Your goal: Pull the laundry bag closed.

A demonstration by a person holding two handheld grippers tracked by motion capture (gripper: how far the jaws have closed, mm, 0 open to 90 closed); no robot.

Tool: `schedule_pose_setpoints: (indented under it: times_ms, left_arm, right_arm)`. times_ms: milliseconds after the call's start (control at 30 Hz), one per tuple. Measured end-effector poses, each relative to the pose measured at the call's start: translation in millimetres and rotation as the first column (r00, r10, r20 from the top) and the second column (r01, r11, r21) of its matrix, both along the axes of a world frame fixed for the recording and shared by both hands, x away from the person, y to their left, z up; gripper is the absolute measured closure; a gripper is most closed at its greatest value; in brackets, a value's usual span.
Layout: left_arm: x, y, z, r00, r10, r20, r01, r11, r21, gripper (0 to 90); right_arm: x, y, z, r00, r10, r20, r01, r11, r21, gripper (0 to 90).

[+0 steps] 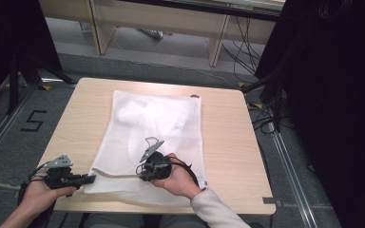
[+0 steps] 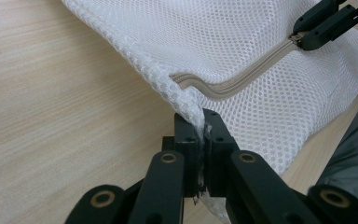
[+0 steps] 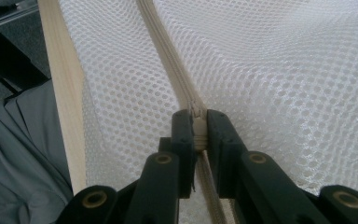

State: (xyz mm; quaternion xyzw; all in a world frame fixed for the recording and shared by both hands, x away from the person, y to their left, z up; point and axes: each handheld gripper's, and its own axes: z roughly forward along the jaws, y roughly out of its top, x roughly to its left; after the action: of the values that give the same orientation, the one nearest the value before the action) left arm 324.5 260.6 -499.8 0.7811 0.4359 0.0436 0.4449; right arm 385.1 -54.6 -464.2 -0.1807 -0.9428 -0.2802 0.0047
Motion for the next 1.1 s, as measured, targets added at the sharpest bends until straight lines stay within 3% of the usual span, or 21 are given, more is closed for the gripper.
schedule_pose_setpoints:
  times_ms: [200,233,300,567,600,933,1000,1100]
  left_arm:
    - [-0.1,-0.8,0.1,1.0,-0.002,0.006,0.002,1.0,0.008,85.8]
    - [-0.1,-0.8,0.1,1.0,-0.001,0.005,0.001,1.0,0.01,85.8]
    - [-0.1,-0.9,0.1,1.0,-0.001,0.005,0.001,0.9999,0.01,85.8]
    - [-0.3,-0.6,0.3,1.0,0.0,0.006,0.0,1.0,0.01,85.7]
    - [-0.3,-0.7,0.4,1.0,-0.001,0.006,0.001,1.0,0.01,85.8]
    - [-0.2,-1.0,0.2,1.0,0.002,0.006,-0.002,0.9999,0.013,85.7]
    - [-0.4,-1.3,0.2,1.0,0.003,0.007,-0.004,0.9999,0.012,85.7]
    - [-0.3,-0.7,0.3,1.0,0.004,0.008,-0.004,0.9998,0.017,85.8]
  right_arm:
    - [1.0,-3.8,-0.7,1.0,-0.007,-0.001,0.007,1.0,-0.002,82.4]
    - [0.9,-5.1,-0.5,0.9997,-0.006,-0.025,0.006,1.0,-0.004,82.3]
    - [-0.6,-6.5,0.1,0.9992,-0.031,-0.024,0.03,0.9995,-0.011,82.3]
    - [0.7,-8.2,0.8,1.0,-0.009,0.0,0.009,0.9999,-0.008,82.3]
    - [0.4,-8.8,0.4,0.9997,-0.012,-0.022,0.012,0.9999,-0.003,82.4]
    - [-1.8,-11.3,1.5,0.9989,-0.034,-0.033,0.034,0.9993,-0.014,82.3]
    - [0.0,-12.7,0.3,0.9998,-0.011,-0.016,0.01,0.9999,-0.012,82.3]
    - [0.6,-15.4,-0.5,0.9998,-0.017,-0.01,0.017,0.9997,-0.016,82.4]
